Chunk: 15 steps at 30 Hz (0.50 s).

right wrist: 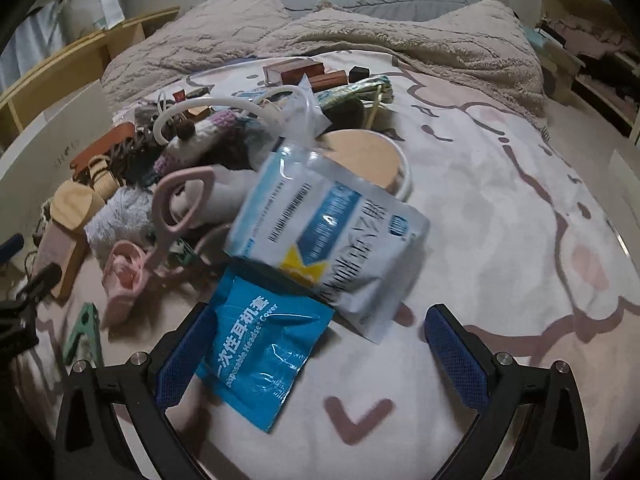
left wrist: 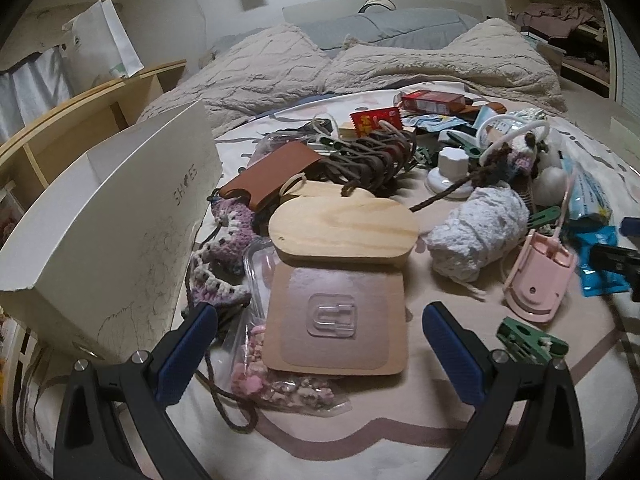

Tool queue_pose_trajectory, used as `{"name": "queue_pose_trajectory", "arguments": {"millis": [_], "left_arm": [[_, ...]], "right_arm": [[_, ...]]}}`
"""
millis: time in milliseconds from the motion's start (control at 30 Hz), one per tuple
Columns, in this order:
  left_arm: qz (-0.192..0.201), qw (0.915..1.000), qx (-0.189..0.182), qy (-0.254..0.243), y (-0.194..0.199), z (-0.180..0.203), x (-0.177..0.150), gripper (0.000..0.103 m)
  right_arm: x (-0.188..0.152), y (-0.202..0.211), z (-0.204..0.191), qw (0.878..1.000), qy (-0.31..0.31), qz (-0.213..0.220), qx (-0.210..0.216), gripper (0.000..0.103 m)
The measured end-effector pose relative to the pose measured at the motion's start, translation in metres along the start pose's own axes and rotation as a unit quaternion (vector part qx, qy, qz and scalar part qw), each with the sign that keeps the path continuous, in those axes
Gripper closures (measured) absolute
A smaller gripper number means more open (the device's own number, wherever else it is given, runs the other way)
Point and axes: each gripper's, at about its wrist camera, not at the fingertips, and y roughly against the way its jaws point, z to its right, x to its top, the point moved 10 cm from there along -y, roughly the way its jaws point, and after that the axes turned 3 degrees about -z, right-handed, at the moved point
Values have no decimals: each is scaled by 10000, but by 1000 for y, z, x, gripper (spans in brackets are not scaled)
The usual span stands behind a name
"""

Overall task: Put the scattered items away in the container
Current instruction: 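Move the right tool toward the blue sachet while the left tool hovers over the wooden lid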

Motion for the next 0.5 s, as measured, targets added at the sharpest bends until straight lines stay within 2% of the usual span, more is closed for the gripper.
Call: {"name": "queue_pose_trajectory", "arguments": {"millis": [267,400,500], "left_arm": [[-135,9996,132,-198,-10,8,-4,0],[-192,9993,166,-275,-16,11,-6,0],[-205,9993,148,-269,-17,11,-7,0]], "right_arm": [[-6,14,12,9992,304,-274,51,0],[-8,16,-3,9984,385,-295,292,0],[-11,14,-13,9978,563,-293,198,0]]}}
